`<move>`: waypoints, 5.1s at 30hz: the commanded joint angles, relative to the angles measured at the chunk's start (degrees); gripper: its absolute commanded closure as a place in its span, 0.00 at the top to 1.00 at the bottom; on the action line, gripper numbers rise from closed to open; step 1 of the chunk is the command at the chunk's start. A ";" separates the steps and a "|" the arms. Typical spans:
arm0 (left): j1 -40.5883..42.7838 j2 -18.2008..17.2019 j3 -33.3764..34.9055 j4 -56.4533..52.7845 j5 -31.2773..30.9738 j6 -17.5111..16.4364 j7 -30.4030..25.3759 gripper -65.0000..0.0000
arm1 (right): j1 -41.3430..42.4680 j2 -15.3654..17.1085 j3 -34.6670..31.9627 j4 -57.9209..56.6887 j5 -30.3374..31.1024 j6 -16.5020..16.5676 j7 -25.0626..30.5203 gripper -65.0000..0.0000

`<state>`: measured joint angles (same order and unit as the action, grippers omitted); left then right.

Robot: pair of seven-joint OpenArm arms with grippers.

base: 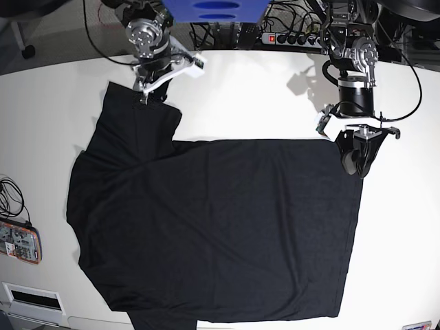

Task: Fold the T-shirt properly
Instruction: 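Grasp the shirt's shoulder edge with both grippers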

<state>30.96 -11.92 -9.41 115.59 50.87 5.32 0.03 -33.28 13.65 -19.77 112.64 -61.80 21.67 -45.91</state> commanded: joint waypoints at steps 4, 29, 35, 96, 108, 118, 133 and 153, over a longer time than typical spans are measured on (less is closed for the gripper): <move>-0.24 -0.16 -0.22 1.02 0.16 1.23 -0.87 0.28 | 1.94 0.20 0.30 0.46 -0.22 -0.18 -0.02 0.47; -0.24 -0.16 -0.30 0.94 0.51 1.23 -0.78 0.28 | 3.96 0.20 0.56 -1.04 5.84 -0.35 -0.02 0.47; -0.24 -0.16 -0.30 0.94 0.51 1.23 -0.78 0.28 | 3.61 0.20 2.23 -0.86 5.84 -0.35 -0.02 0.47; 2.23 -22.67 7.52 -9.26 -8.10 -16.36 20.14 0.48 | 6.68 2.22 9.62 -6.05 19.47 -0.18 -0.02 0.00; -13.60 -30.23 24.05 -16.91 -16.37 -28.22 32.45 0.48 | 6.51 2.13 9.44 -5.96 19.47 -0.18 -0.02 0.00; -22.83 -29.70 33.72 -29.57 -16.63 -28.22 32.45 0.48 | 6.51 2.13 9.62 -4.64 19.47 -0.18 -0.02 0.00; -24.06 -26.80 34.95 -30.98 -16.10 -28.22 32.36 0.00 | 6.51 2.04 9.44 -4.55 19.47 -0.18 -0.02 0.00; -18.43 -25.66 34.33 -24.29 -16.10 -27.61 32.27 0.00 | 6.51 2.04 9.70 -2.88 19.47 -0.26 0.24 0.00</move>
<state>11.81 -37.60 24.58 91.35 38.19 -19.29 33.89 -26.83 15.42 -10.39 108.71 -42.02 21.67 -46.02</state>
